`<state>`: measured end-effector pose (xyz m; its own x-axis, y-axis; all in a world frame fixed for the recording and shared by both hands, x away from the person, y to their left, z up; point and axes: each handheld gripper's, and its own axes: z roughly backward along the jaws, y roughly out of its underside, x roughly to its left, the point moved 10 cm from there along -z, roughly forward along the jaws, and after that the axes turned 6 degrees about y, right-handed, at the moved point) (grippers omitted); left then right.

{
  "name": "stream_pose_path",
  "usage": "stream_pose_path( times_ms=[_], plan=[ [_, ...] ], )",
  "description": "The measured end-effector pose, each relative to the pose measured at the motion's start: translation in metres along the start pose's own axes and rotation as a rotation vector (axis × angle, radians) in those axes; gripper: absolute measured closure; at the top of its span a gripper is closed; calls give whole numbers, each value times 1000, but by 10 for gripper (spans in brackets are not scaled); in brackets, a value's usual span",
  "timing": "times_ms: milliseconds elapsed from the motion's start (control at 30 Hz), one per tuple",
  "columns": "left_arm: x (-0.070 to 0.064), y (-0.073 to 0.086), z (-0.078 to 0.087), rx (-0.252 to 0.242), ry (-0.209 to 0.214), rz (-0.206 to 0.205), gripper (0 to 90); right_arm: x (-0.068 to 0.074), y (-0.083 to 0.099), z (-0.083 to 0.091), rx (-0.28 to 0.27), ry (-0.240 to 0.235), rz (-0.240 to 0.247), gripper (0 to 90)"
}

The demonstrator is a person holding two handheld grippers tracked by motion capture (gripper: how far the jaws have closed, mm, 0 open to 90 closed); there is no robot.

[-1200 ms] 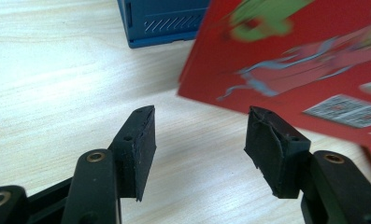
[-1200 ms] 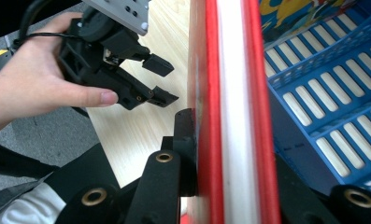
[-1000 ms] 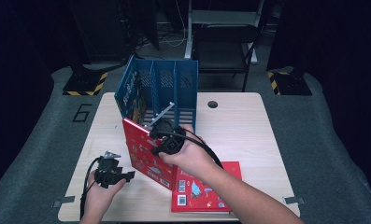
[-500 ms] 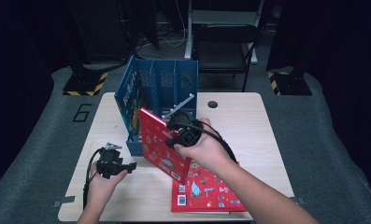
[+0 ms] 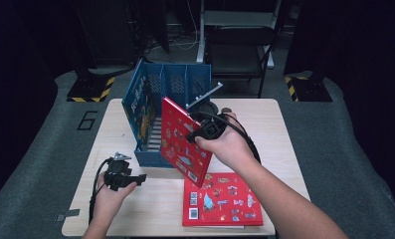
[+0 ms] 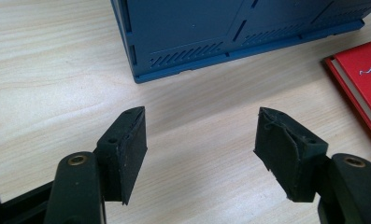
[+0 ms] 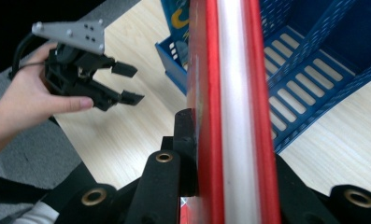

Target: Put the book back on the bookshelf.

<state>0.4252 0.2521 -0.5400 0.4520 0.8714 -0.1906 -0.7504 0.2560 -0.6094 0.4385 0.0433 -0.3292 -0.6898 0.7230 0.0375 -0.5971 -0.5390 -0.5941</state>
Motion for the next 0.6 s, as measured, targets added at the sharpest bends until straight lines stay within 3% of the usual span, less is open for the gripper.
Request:
stream_pose_path(
  times_ms=[33,100,267,600],
  plan=[
    [-1,-1,-2,-23,-2,25,342,-2,-2,1,-6,8,5,796],
    [0,2,-1,-2,0,6,342,-5,-6,5,-5,15,-2,796],
    [-2,5,-3,4,1,7,343,-13,-17,9,-17,36,-21,796],
    [-6,12,-6,28,7,-7,344,-23,-31,0,-22,63,-50,796]
  ],
)
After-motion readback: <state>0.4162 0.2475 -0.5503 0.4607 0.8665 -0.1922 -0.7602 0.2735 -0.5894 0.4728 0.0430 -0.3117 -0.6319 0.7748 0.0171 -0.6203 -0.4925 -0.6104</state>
